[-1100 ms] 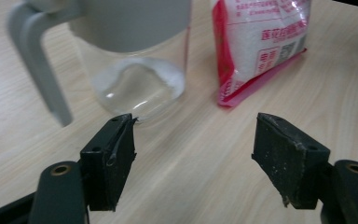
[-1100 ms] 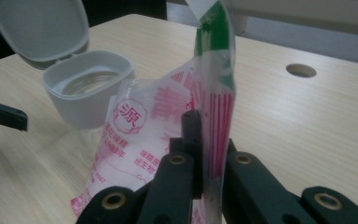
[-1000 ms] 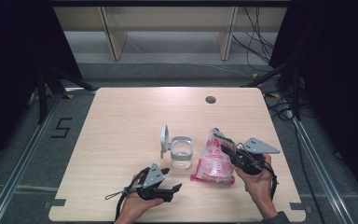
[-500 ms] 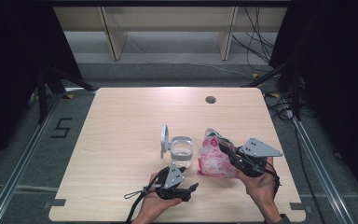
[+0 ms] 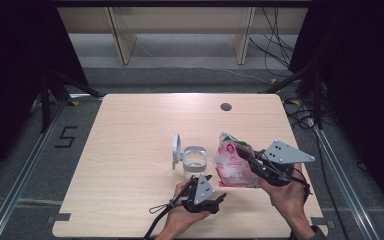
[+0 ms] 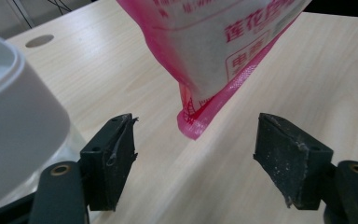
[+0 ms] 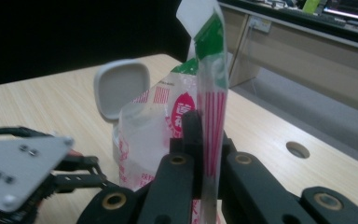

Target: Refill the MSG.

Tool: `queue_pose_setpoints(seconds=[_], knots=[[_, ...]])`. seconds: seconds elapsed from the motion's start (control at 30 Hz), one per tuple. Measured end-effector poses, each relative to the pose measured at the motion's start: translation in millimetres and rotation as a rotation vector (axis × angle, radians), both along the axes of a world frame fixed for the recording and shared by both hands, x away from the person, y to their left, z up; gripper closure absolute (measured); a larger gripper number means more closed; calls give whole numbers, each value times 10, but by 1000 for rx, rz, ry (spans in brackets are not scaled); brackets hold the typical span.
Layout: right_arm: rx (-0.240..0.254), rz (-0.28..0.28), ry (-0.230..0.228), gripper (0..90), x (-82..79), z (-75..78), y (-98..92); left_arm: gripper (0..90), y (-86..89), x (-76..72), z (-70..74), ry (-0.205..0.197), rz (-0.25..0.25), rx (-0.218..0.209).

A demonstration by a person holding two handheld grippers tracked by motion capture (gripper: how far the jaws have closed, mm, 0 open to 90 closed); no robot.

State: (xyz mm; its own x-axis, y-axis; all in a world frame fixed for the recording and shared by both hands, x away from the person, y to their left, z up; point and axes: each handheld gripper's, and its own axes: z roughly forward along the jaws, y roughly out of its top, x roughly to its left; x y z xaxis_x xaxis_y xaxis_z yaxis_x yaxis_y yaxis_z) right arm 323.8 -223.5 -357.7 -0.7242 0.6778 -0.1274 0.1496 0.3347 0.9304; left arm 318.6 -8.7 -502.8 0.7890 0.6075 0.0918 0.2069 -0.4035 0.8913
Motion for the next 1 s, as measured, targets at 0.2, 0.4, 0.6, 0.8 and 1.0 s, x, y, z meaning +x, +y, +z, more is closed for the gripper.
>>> queue_pose_setpoints(seconds=[0.2,0.4,0.6,0.8,1.0], knots=[[11,12,-26,900,-31,140,29,348,-112,73,-34,15,16,-58],[-12,16,-39,900,6,118,107,647,-143,23,-65,13,50,-127],[-5,31,-14,900,58,135,169,677,-145,-24,-82,43,55,-195],[12,21,-44,900,141,150,252,691,-152,-17,-67,39,45,-233],[61,10,-45,900,249,108,308,702,-191,-3,-76,44,64,-286]])
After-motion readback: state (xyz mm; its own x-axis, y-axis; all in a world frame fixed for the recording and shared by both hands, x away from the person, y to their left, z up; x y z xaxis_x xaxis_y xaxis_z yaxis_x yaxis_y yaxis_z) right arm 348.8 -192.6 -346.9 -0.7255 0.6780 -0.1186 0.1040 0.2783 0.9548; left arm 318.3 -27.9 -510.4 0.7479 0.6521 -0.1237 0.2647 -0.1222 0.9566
